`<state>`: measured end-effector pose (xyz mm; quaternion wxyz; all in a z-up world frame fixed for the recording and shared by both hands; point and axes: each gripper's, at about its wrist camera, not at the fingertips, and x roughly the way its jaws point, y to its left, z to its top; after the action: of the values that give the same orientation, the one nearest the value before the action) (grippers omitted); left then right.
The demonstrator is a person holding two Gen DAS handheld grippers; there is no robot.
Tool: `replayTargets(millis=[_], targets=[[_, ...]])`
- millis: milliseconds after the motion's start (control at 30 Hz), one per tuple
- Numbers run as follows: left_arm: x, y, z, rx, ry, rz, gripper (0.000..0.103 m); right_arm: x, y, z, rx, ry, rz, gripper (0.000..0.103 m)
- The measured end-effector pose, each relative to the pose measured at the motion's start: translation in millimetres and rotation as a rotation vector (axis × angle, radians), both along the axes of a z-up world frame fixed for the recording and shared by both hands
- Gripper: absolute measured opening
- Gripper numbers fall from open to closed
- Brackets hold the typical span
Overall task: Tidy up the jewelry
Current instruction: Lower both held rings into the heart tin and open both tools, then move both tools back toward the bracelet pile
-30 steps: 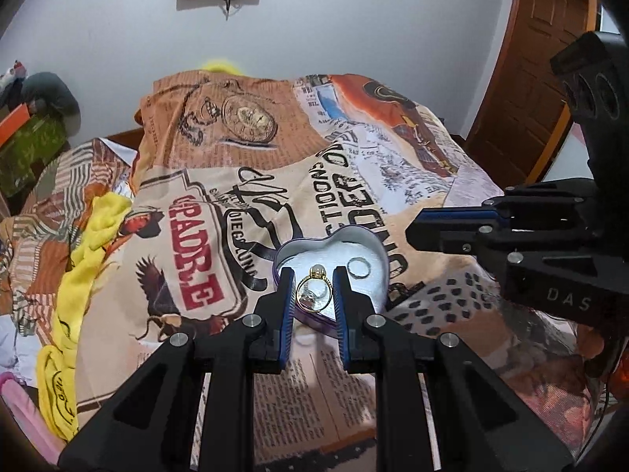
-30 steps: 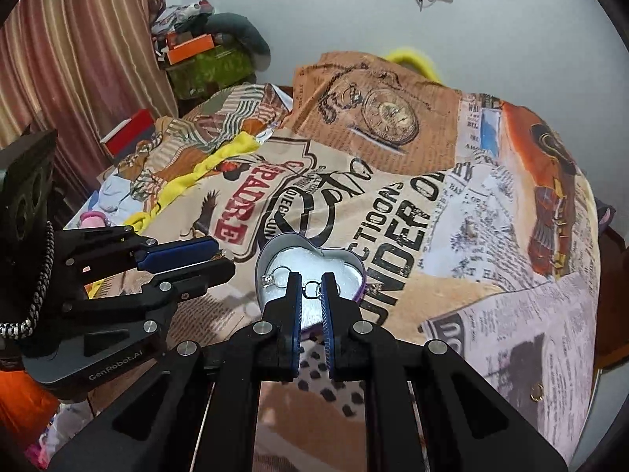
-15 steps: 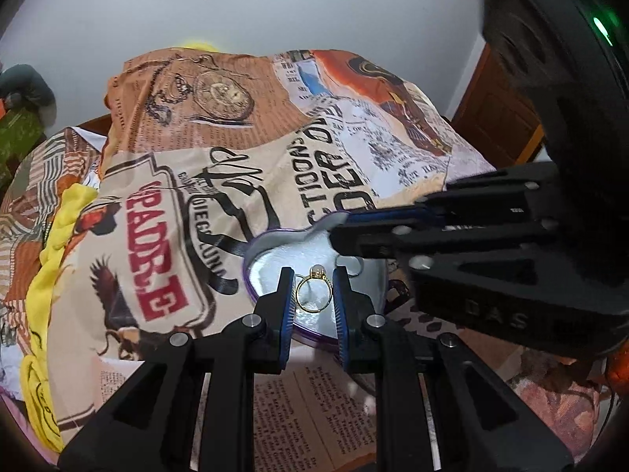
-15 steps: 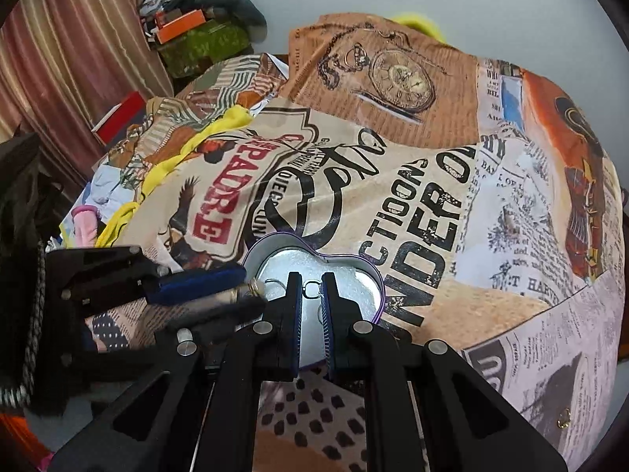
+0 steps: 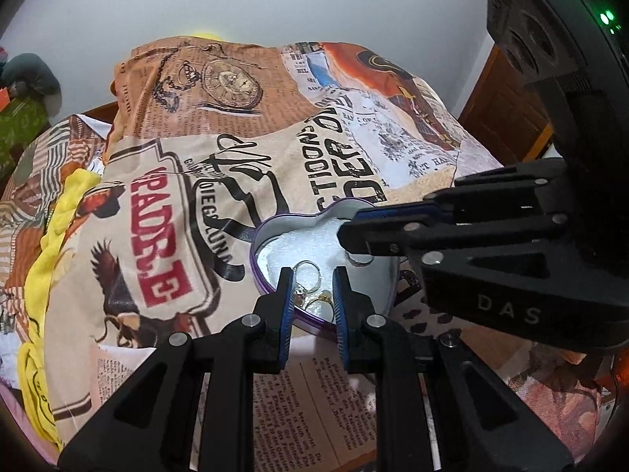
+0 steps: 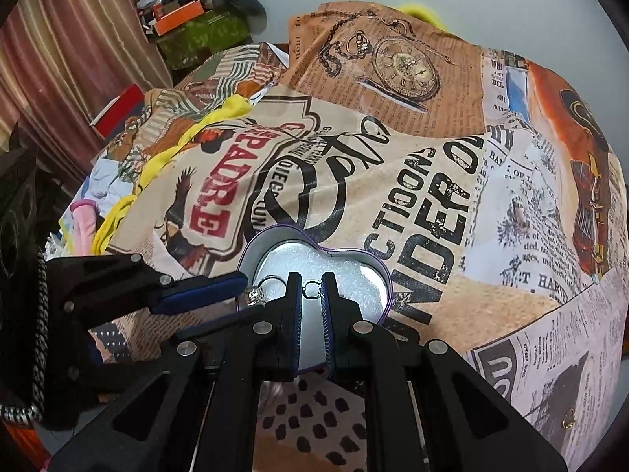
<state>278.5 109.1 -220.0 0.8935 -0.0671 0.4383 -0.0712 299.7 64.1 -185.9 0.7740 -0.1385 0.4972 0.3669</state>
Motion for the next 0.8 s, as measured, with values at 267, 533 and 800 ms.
replayTargets(millis=[267,533,800], targets=[[-9.0,2.0,13.1,0.01,-0.016,0.018,0.019,-9.3,-5.2,12.2,-0.006,-0.039,-0.008,0.015],[-21.4,-5.9,35.4,0.025,-0.047,0.021,0.019,-24.0,-30.9,38.3,0.025,-0.094,-0.043,0.016],[-33.4,-33.6,64.4,0.039,-0.09,-0.011,0.024,-38.5,-85.7,69.0,0.048,-0.163,-0.119,0.016]])
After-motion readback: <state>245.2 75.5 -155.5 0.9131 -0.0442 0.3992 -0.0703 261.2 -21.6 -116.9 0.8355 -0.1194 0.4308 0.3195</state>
